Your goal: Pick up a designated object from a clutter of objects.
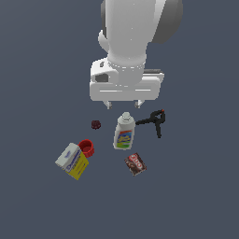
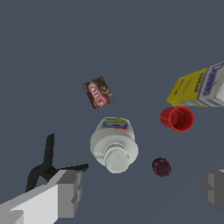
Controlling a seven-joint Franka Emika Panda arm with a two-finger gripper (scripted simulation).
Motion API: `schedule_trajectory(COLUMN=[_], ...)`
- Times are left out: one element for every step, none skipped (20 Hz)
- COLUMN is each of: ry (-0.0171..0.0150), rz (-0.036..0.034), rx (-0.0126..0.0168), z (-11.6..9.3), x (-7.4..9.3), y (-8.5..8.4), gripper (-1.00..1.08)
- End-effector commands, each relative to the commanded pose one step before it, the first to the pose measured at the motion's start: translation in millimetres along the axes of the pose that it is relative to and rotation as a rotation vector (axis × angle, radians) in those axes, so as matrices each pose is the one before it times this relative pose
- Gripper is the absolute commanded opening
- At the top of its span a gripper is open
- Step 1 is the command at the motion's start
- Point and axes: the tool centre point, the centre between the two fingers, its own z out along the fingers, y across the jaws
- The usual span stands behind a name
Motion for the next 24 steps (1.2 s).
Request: schedule_trajectory(ry=[-0.00003,0.00045,0.00051,0.00052,0.00055,0.00063,0.00072,0.00080,0.00089,0.00098,0.00109,0.00120,0.00133,0.00142,0.00148,0.00147,0.00145,0.00142,0.00138,0.00133,0.00127,0.00120,0.00113,0.00106], rz=[0.01765,0.00976,0.01088,0.01187,0.01297,0.01413,0.01532,0.01647,0.01761,0.01876,0.01988,0.02098,0.02206,0.02245,0.02223,0.02115,0.01989,0.01864,0.01740,0.01618,0.01498,0.01377,0.01260,0.01145], rx=[0.00364,0.00204,0.00219,0.00227,0.00235,0.00242,0.00246,0.00245,0.00240,0.00230,0.00216,0.00197,0.00173,0.00141,0.00104,0.00066,0.00033,0.00006,-0.00017,-0.00035,-0.00049,-0.00060,-0.00066,-0.00070], z=[3.15,1.61,1.83,2.08,2.34,2.61,2.89,3.20,3.52,3.87,4.23,4.62,5.03,5.30,5.43,5.34,5.19,5.01,4.81,4.59,4.35,4.09,3.82,3.53], x=[5.72,3.26,3.62,3.99,4.35,4.74,5.12,5.49,5.86,6.23,6.60,6.95,7.30,7.41,7.33,6.97,6.55,6.14,5.73,5.32,4.92,4.53,4.14,3.75], y=[6.62,3.61,4.05,4.43,4.87,5.33,5.82,6.31,6.80,7.30,7.80,8.31,8.83,9.08,9.08,8.72,8.27,7.81,7.36,6.89,6.43,5.94,5.47,5.00], gripper=[1.00,1.00,1.00,1.00,1.00,1.00,1.00,1.00,1.00,1.00,1.00,1.00,1.00,1.00,1.00,1.00,1.00,1.00,1.00,1.00,1.00,1.00,1.00,1.00])
